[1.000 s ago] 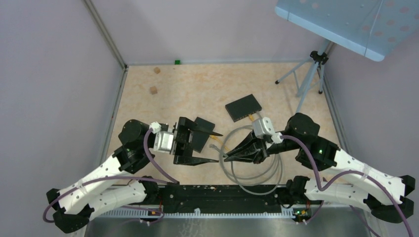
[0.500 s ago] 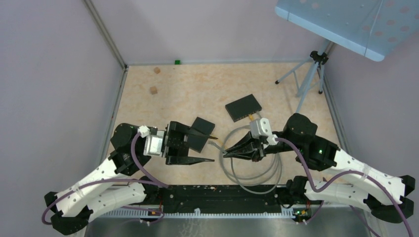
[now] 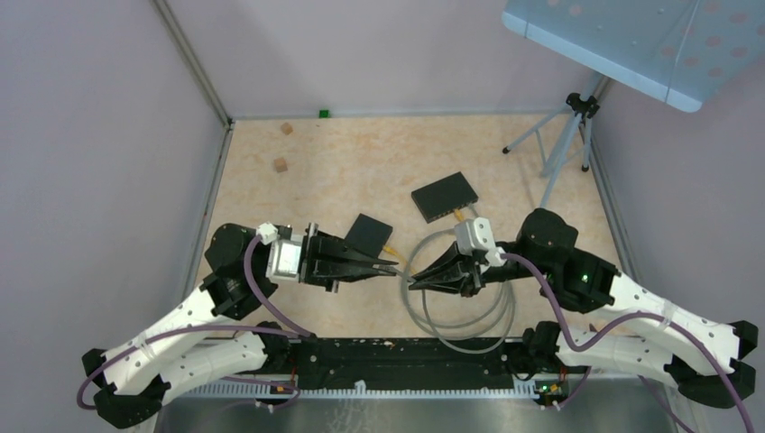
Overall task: Insert the plug into the switch port
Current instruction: Adjust the connector.
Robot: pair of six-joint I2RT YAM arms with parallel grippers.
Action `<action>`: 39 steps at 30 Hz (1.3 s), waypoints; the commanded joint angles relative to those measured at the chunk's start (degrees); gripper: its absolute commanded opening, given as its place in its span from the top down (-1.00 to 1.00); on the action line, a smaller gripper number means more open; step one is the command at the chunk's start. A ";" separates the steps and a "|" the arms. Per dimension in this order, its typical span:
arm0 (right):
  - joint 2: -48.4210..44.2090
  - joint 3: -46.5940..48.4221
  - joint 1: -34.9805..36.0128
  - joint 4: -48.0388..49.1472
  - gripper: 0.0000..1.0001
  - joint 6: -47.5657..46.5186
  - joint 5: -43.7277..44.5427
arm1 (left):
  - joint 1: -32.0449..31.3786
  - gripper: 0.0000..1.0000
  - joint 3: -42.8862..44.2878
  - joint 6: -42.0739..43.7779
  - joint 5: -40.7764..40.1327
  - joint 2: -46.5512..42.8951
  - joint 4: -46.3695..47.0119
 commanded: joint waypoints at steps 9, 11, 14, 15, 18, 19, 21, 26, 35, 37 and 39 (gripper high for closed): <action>-1.75 -3.14 -0.12 16.31 0.31 9.40 -3.99 | -0.12 1.00 1.82 -1.40 5.43 0.79 0.31; -0.98 -4.75 -0.10 22.60 0.27 12.86 -5.86 | -0.12 1.00 1.83 -1.93 7.12 1.17 1.07; 1.01 -6.13 -0.12 29.93 0.23 16.67 -7.44 | -0.12 1.00 1.80 -2.42 9.01 1.79 2.06; 1.76 -6.38 -0.11 31.86 0.22 17.78 -7.48 | -0.12 1.00 1.80 -2.42 9.63 2.00 2.38; 3.70 -6.39 -0.06 36.60 0.22 20.53 -8.08 | -0.12 1.00 1.83 -2.39 11.22 2.40 2.85; 4.12 -6.34 -0.11 37.50 0.23 21.31 -8.61 | -0.13 1.00 1.95 -2.36 11.55 2.51 2.90; 4.92 -6.25 -0.12 38.64 0.28 22.29 -10.02 | -0.12 1.00 2.15 -2.29 12.45 2.81 2.87; 5.29 -6.91 -0.12 39.33 0.63 23.27 -11.32 | -0.12 1.00 2.74 -2.24 13.83 3.06 2.95; 1.21 -7.07 -0.12 30.77 1.00 16.09 -4.39 | -0.12 -0.06 2.00 -2.35 8.65 0.41 3.02; -0.30 -6.36 -0.12 28.10 1.00 12.52 -1.16 | -0.12 -0.41 1.23 -2.33 6.04 -0.78 3.29; -1.38 -5.51 -0.11 25.87 1.00 8.82 1.69 | -0.10 -0.57 0.53 -2.20 3.52 -1.86 3.30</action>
